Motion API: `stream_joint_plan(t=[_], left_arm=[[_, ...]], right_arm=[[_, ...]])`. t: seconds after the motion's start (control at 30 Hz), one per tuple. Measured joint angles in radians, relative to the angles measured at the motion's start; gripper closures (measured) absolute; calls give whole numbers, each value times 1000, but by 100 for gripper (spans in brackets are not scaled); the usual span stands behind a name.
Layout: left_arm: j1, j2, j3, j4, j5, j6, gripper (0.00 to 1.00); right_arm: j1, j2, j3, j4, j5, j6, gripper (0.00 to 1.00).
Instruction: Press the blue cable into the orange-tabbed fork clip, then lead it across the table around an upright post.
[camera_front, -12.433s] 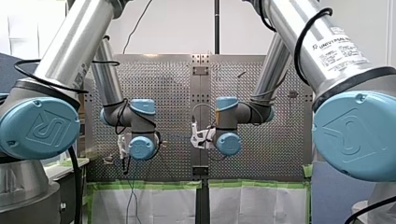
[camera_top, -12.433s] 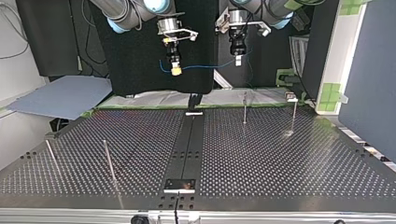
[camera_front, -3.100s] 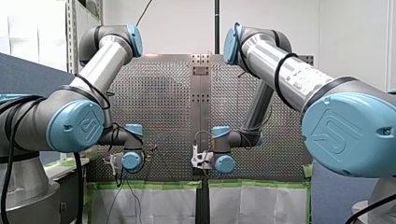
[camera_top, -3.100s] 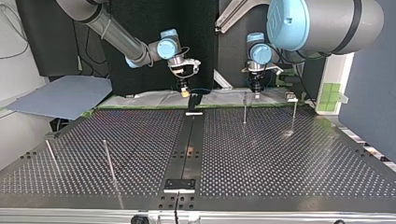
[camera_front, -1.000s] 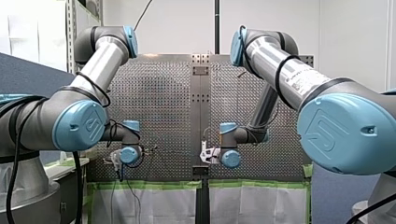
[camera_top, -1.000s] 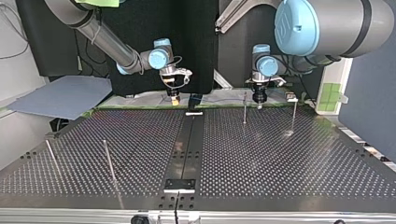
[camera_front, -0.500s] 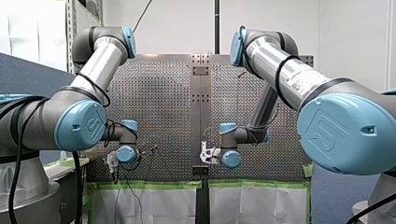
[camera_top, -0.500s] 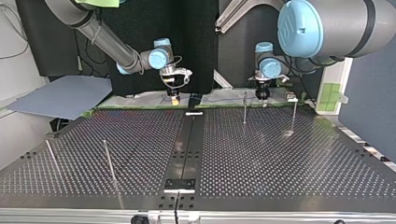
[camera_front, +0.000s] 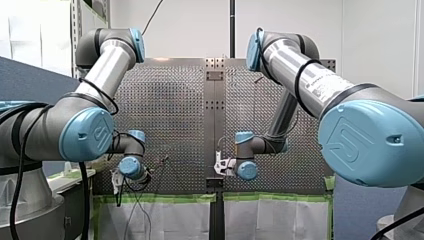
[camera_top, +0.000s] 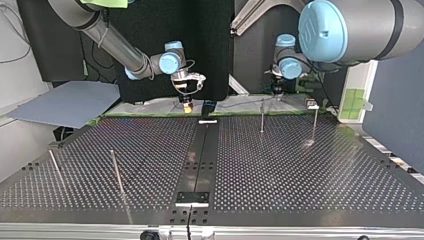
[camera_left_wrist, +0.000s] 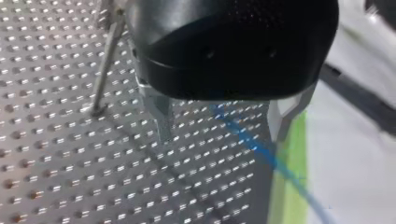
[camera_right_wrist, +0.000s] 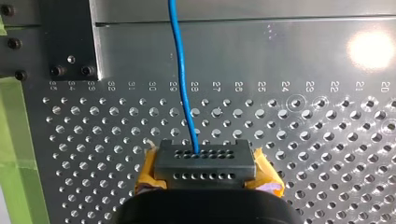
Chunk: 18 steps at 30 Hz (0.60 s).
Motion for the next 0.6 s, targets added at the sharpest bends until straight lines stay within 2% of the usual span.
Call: stream_joint_plan(t=[0.13,0.37,0.6], left_arm=[[6,1,-24,10,37,0,0],[14,27,-78,64,111,-6,0],[21,89,-141,88,133,-26,0]], right_arm=[[0,0,0,1,-1,0,100],[0,0,1,3,-1,0,100],[0,0,0,6,-1,0,100]])
